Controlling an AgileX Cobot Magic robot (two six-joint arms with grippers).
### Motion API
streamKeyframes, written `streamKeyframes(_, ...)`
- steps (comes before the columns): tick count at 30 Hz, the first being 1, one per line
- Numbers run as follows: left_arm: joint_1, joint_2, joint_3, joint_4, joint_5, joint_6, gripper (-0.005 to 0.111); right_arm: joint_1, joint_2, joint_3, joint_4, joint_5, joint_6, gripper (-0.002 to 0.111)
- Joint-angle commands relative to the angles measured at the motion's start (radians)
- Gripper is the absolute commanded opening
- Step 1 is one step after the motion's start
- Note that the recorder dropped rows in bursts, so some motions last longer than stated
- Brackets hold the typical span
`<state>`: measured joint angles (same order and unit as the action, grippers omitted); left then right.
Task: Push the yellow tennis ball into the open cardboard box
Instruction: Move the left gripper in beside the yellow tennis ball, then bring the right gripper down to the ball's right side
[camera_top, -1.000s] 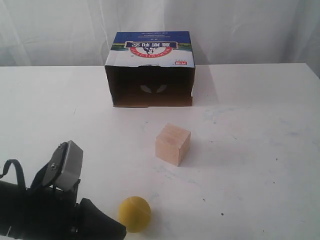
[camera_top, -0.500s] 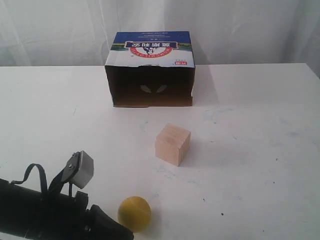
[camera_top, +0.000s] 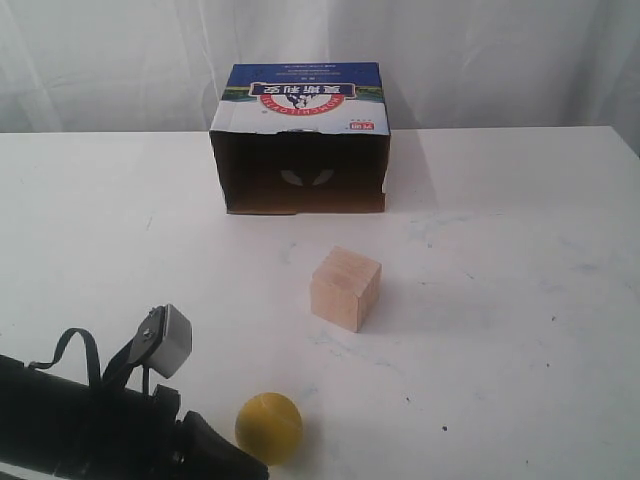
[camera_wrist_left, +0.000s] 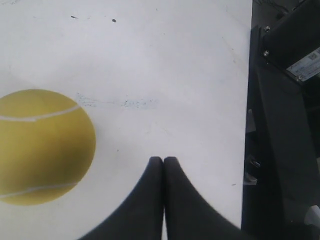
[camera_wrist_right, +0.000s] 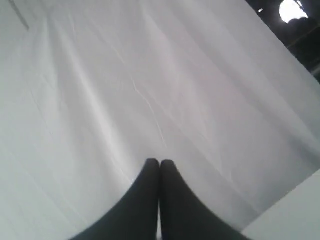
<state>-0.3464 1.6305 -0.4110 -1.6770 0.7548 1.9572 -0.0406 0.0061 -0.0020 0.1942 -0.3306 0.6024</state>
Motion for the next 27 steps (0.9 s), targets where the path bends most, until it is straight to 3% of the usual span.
streamKeyframes(1, -0.005, -0.001, -0.004, 0.001, -0.004, 0.155, 0.0, -0.01, -0.006, 0.001, 0.19, -0.161, 0.228, 0.0)
streamKeyframes(4, -0.005, -0.001, -0.004, 0.001, -0.007, 0.155, 0.0, -0.008, 0.092, -0.125, -0.047, -0.311, 0.368, 0.0)
streamKeyframes(7, -0.005, -0.001, -0.004, 0.001, -0.007, 0.155, 0.0, -0.008, 0.312, -0.353, -0.451, -0.212, 0.375, 0.0)
streamKeyframes(11, -0.005, -0.001, -0.004, 0.001, -0.014, 0.155, 0.0, -0.006, 0.695, -0.618, -1.223, 0.291, 0.472, 0.0)
streamKeyframes(12, -0.005, -0.001, -0.004, 0.001, -0.023, 0.155, 0.0, -0.006, 0.788, -0.658, -1.325, 0.434, 0.511, 0.0)
streamKeyframes(13, -0.005, -0.001, -0.004, -0.001, -0.037, 0.155, 0.0, -0.006, 0.933, -0.718, -1.361, 0.696, 0.487, 0.0)
streamKeyframes(14, -0.005, -0.001, -0.005, -0.004, -0.044, 0.155, 0.0, -0.006, 1.003, -0.747, -1.35, 0.825, 0.428, 0.0)
streamKeyframes(15, -0.005, -0.001, -0.009, -0.004, -0.063, 0.155, 0.0, -0.004, 1.102, -0.798, -1.228, 1.001, 0.253, 0.0)
streamKeyframes(16, -0.005, -0.001, -0.009, -0.004, -0.069, 0.155, 0.0, -0.002, 1.152, -0.829, -1.059, 1.054, 0.089, 0.0)
streamKeyframes(18, -0.005, -0.001, -0.009, -0.004, -0.084, 0.155, 0.0, 0.002, 1.222, -0.868, -0.405, 1.089, -0.517, 0.0)
streamKeyframes(19, -0.005, -0.001, -0.009, -0.006, -0.093, 0.155, 0.0, 0.02, 1.244, -0.865, 0.061, 1.125, -0.835, 0.0)
streamKeyframes(21, -0.005, -0.001, -0.01, -0.016, -0.095, 0.155, 0.0, 0.078, 1.254, -0.846, 0.517, 1.208, -1.094, 0.0)
streamKeyframes(22, -0.005, -0.001, -0.01, -0.018, -0.1, 0.155, 0.0, 0.133, 1.257, -0.843, 0.616, 1.226, -1.139, 0.0)
streamKeyframes(27, -0.005, -0.001, -0.01, -0.046, -0.107, 0.155, 0.0, 0.372, 1.312, -0.843, 0.626, 1.167, -1.082, 0.0)
